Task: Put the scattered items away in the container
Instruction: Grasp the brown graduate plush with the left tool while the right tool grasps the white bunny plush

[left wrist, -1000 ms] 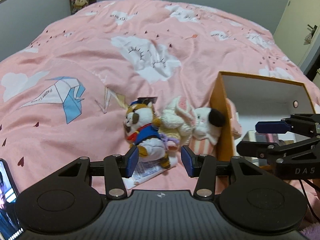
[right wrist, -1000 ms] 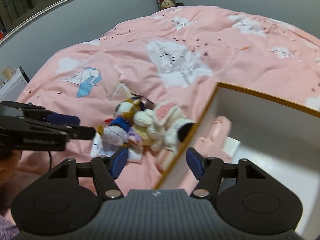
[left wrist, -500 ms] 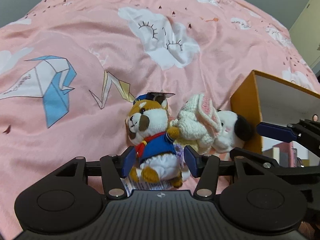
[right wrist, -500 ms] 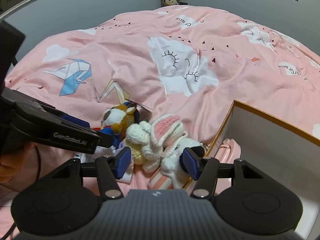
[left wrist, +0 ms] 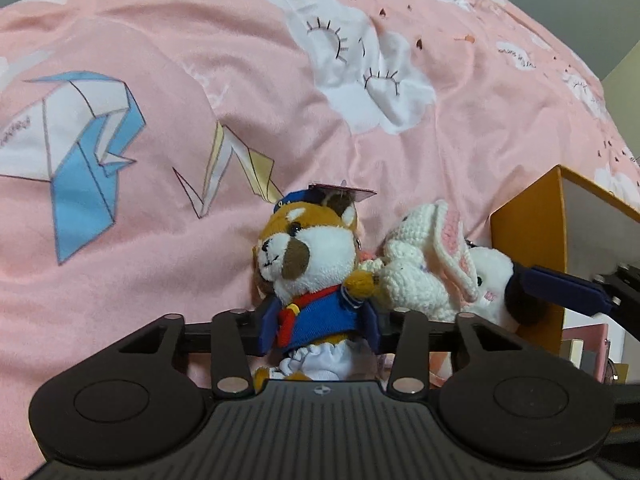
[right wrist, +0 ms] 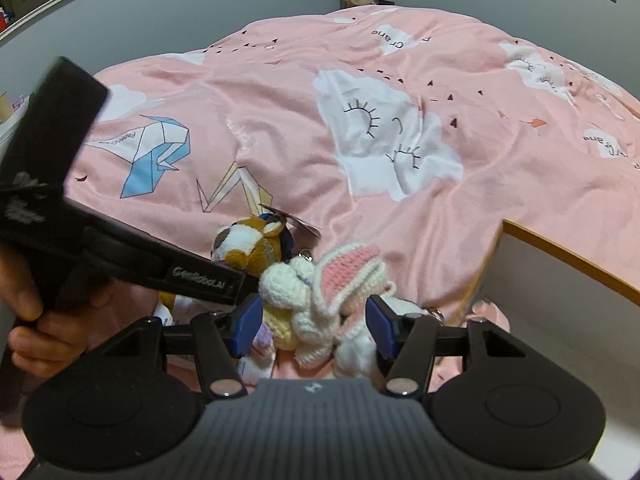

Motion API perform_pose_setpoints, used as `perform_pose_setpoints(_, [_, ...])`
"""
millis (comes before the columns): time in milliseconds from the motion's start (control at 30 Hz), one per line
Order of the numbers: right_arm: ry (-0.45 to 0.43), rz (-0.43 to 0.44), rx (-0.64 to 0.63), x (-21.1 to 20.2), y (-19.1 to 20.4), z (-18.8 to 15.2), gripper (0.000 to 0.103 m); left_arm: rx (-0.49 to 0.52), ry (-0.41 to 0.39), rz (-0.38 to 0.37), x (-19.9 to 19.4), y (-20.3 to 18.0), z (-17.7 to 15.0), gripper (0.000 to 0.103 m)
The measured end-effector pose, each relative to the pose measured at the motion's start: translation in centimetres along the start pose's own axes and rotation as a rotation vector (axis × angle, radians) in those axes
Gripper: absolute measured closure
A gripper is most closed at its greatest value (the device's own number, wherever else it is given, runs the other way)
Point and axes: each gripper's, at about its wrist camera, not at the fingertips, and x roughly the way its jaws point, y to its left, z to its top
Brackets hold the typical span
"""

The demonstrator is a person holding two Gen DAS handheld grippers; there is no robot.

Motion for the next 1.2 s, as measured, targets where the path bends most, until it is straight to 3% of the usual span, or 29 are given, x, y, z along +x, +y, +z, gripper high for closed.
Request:
perform_pose_setpoints(167, [0.042,0.014,0.044,1.8,0.0,1.0,0.043,0.023,-0.070,0.028,-2.2,0.4,-0.1,0.065])
perform_pose_setpoints(367, [0.127,-0.008,0.069,4.5,0.3,2.0,0.046,0.000,-0.011,0.029,-0.7,1.6,0.2,0.063])
perform_pose_setpoints(433, [0.144,0.005,0.080,5.1,0.0,2.3,0.044,-0.026,0.006,0.015,-0.4,2.2,0.4,0.058])
perform_pose_setpoints(733, [0.246,0.092,0.225,7.2,-1.8,2.7,0.036,-0.126,0.059,-0.039,0.4,4.2,1.1,0.055])
perform_pose_setpoints(900, [0.256,0.077,0.225,8.5,-1.8,2.7,0.034,-0.175,0.064,-0.064,0.4,4.9,1.2,0.052])
perform_pose_setpoints(1033, [0.235,0.052,0.194,8.5,-1.4,2.8,0.043,-0.160,0.064,-0.050,0.6,4.6,1.2,0.051])
perform_pose_setpoints(1100, [0.221,0.053,0.179,8.1,-1.3,2.7,0.045,-0.132,0.059,-0.044,0.6,4.1,1.0,0.059])
perform_pose_setpoints(1200, [0.175,0.055,0.156,7.0,-1.2,2.4,0.048,-0.094,0.035,-0.028,0.1,3.3,0.7,0.063])
